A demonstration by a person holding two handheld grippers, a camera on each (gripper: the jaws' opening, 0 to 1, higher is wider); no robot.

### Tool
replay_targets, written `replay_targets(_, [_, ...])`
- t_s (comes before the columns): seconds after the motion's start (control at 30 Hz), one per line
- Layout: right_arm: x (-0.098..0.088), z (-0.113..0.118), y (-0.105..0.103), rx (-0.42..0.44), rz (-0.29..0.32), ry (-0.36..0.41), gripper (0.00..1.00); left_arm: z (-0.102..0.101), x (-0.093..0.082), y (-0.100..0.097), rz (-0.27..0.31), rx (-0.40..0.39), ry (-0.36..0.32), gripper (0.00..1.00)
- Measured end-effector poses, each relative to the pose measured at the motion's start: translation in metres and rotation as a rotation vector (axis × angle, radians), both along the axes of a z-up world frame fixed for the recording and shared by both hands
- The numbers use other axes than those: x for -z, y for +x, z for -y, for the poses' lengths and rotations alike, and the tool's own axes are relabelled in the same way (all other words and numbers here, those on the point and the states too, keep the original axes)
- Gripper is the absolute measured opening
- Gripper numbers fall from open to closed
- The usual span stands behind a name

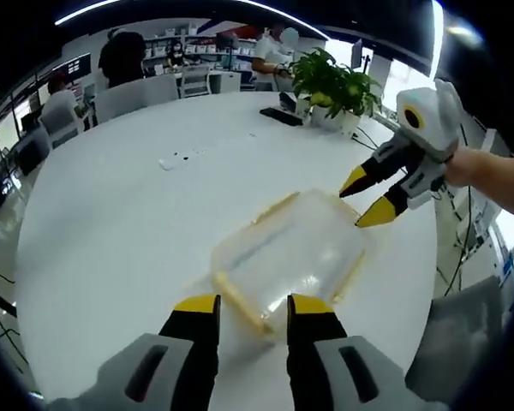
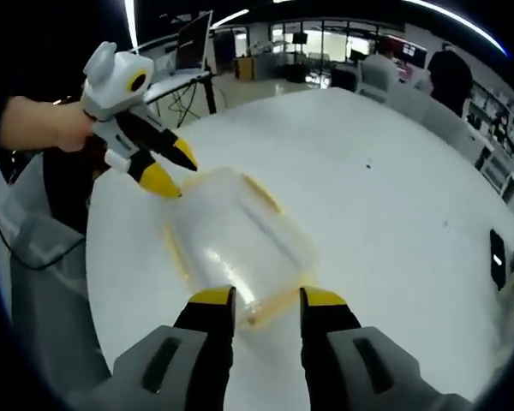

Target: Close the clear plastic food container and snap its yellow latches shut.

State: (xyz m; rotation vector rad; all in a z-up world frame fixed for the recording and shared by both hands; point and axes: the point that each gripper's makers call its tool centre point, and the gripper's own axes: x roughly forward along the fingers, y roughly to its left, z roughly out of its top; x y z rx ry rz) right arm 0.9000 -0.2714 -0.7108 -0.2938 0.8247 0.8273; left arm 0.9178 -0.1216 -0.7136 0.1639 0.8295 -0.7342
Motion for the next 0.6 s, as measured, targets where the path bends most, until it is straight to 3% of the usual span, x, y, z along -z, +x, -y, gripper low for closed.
replay_targets(0.43, [0.0009, 0.0003, 0.0012, 0.144, -0.009, 0.125, 0.26, 0.0013, 0.0025, -0.0027, -0.026, -0.098, -0.072, 0.23])
replay_targets(0.6, [0.0015, 0.0009, 0.0021, 0.218, -0.011, 0.180, 0.25, 0.0003, 0.0042, -0.0038, -0.056, -0.183, -0.126, 0.23])
